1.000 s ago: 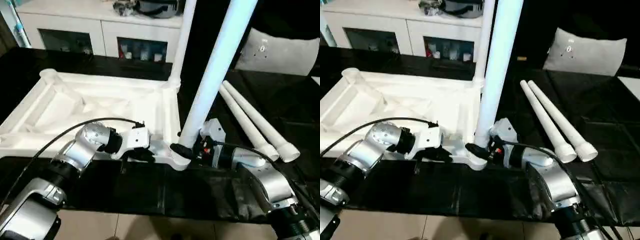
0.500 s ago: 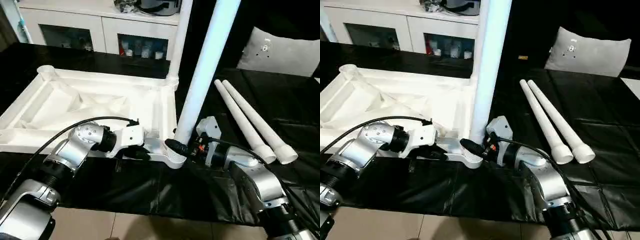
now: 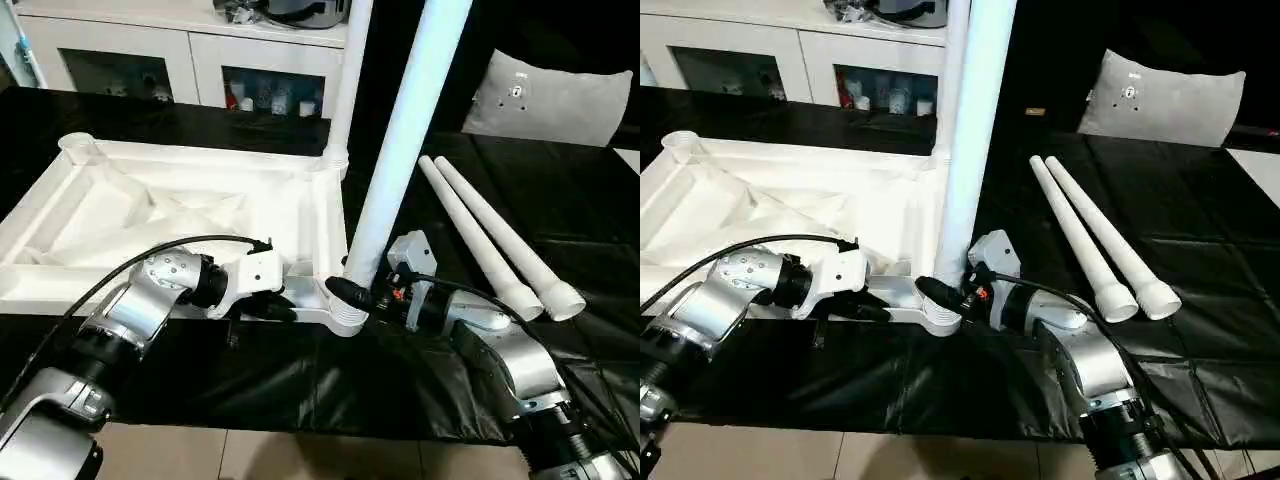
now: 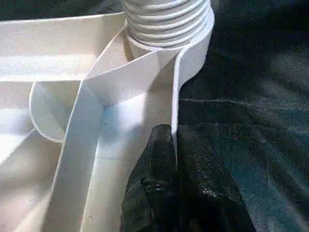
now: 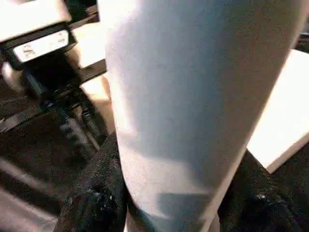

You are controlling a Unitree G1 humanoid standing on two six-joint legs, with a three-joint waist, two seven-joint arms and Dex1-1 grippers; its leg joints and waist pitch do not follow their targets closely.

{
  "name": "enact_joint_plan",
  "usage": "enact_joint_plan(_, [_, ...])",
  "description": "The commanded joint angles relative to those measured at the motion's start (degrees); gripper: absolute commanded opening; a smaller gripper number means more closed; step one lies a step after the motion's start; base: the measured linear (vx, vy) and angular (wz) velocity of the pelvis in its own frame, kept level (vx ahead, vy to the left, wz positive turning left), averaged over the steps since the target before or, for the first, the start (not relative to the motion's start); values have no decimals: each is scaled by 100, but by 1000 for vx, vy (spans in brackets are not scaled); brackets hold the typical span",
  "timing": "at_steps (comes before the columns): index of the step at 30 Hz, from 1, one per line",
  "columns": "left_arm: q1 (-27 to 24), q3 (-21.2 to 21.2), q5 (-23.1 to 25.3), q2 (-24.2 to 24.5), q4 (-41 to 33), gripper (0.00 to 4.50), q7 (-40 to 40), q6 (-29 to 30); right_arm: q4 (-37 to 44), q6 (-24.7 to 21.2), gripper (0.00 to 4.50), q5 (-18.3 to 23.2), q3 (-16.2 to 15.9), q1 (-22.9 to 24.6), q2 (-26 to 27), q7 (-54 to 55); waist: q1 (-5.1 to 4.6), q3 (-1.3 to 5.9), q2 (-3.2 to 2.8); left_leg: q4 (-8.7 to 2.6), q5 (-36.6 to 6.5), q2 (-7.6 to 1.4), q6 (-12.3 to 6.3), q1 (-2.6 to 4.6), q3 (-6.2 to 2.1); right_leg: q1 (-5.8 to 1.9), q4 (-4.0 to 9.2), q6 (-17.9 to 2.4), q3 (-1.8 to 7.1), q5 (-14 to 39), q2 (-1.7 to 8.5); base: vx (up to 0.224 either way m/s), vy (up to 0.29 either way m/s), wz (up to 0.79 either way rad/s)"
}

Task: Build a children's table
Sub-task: Insert table leg to table base

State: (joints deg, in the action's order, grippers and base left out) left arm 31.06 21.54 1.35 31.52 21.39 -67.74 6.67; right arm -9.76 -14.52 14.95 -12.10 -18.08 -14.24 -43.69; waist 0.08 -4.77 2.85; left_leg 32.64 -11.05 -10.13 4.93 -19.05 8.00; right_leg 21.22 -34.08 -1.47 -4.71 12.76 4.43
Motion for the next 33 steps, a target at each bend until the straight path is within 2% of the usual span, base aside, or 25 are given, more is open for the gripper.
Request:
enact_joint_plan(1, [-251, -228, -116, -62, -569, 0, 537, 619, -719, -464, 190, -418, -104, 215, -27, 454, -8, 222, -104, -516, -2260, -334, 92, -70, -103, -118, 512, -822, 353, 2614, 463, 0, 0, 0])
enact_joint_plan(2, [-398, -243, -110, -81, -868, 0, 645, 852, -771, -450, 190, -474, -56, 183, 22, 638, -23, 232, -91, -516, -2226, -322, 72, -75, -90, -112, 526, -804, 351, 2582, 439, 0, 0, 0])
enact_joint_plan(3, [-516, -257, -104, -107, -1119, 0, 743, 1061, -820, -419, 190, -522, -15, 154, 63, 791, -32, 260, -95, -508, -2155, -339, 104, -71, -89, -119, 483, -847, 365, 2416, 450, 0, 0, 0])
enact_joint_plan(4, [-702, -291, -94, -204, -1599, 0, 951, 1515, -916, -343, 190, -607, 69, 98, 134, 1068, -68, 264, -82, -511, -2059, -320, 77, -103, -77, -135, 476, -891, 363, 2292, 425, 0, 0, 0])
enact_joint_plan(5, [-783, -301, -98, -274, -1833, 0, 1049, 1723, -964, -336, 190, -623, 129, 68, 176, 1212, -101, 265, -76, -500, -2019, -326, 86, -85, -59, -112, 465, -959, 378, 2182, 419, 0, 0, 0])
enact_joint_plan(8, [-964, -247, -28, -529, -2515, 0, 1302, 2328, -1099, -358, 190, -592, 320, -41, 304, 1541, -90, 302, -65, -452, -1799, -299, -17, -73, -9, -102, 478, -974, 402, 2057, 387, 0, 0, 0])
enact_joint_plan(9, [-987, -233, -20, -586, -2637, 0, 1341, 2454, -1117, -368, 190, -583, 339, -58, 319, 1568, -93, 306, -67, -448, -1782, -299, -36, -75, -6, -100, 475, -979, 409, 2029, 383, 0, 0, 0])
enact_joint_plan(10, [-1005, -177, 33, -719, -2844, 0, 1433, 2669, -1164, -389, 190, -547, 372, -98, 354, 1588, -89, 313, -37, -447, -1776, -296, -55, -82, 1, -103, 479, -954, 404, 2064, 374, 0, 0, 0])
enact_joint_plan(11, [-1007, -144, 59, -774, -2948, 0, 1491, 2789, -1186, -401, 190, -528, 382, -116, 370, 1593, -78, 315, -43, -437, -1753, -296, -72, -74, 2, -91, 488, -941, 402, 2059, 370, 0, 0, 0])
enact_joint_plan(17, [-897, -72, 271, -864, -2877, 0, 1892, 2851, -1212, -453, 190, -433, 379, -134, 470, 1553, -47, 345, -29, -427, -1667, -288, -77, -90, 11, -100, 481, -886, 405, 1919, 348, 0, 0, 0])
enact_joint_plan(18, [-870, -41, 336, -830, -2831, 0, 1939, 2829, -1215, -463, 190, -413, 388, -125, 486, 1563, -42, 351, -3, -424, -1645, -291, -69, -93, 18, -104, 484, -875, 408, 1906, 339, 0, 0, 0])
enact_joint_plan(19, [-852, -18, 381, -806, -2806, 0, 1970, 2819, -1218, -472, 190, -400, 395, -121, 497, 1569, -27, 352, -25, -426, -1625, -295, -49, -89, 17, -101, 475, -865, 413, 1882, 334, 0, 0, 0])
enact_joint_plan(21, [-808, -7, 488, -761, -2730, 0, 2052, 2772, -1221, -491, 190, -365, 425, -107, 526, 1582, -22, 350, -4, -421, -1640, -294, -23, -80, 31, -95, 486, -829, 414, 1942, 322, 0, 0, 0])
enact_joint_plan(26, [-760, -24, 528, -736, -2658, 0, 2131, 2770, -1233, -498, 190, -351, 456, -112, 566, 1605, -6, 339, -33, -426, -1837, -289, 61, -56, 16, -64, 519, -695, 400, 2234, 307, 0, 0, 0])
enact_joint_plan(31, [-774, -13, 519, -717, -2594, 0, 2165, 2694, -1186, -506, 190, -379, 442, -80, 584, 1587, -6, 340, -52, -431, -1914, -291, 79, -55, 11, -64, 507, -753, 399, 2070, 298, 0, 0, 0])
enact_joint_plan(33, [-789, 1, 547, -704, -2597, 0, 2182, 2666, -1186, -501, 190, -392, 434, -80, 580, 1581, -7, 344, -42, -428, -1921, -289, 71, -54, 14, -67, 507, -751, 400, 2089, 299, 0, 0, 0])
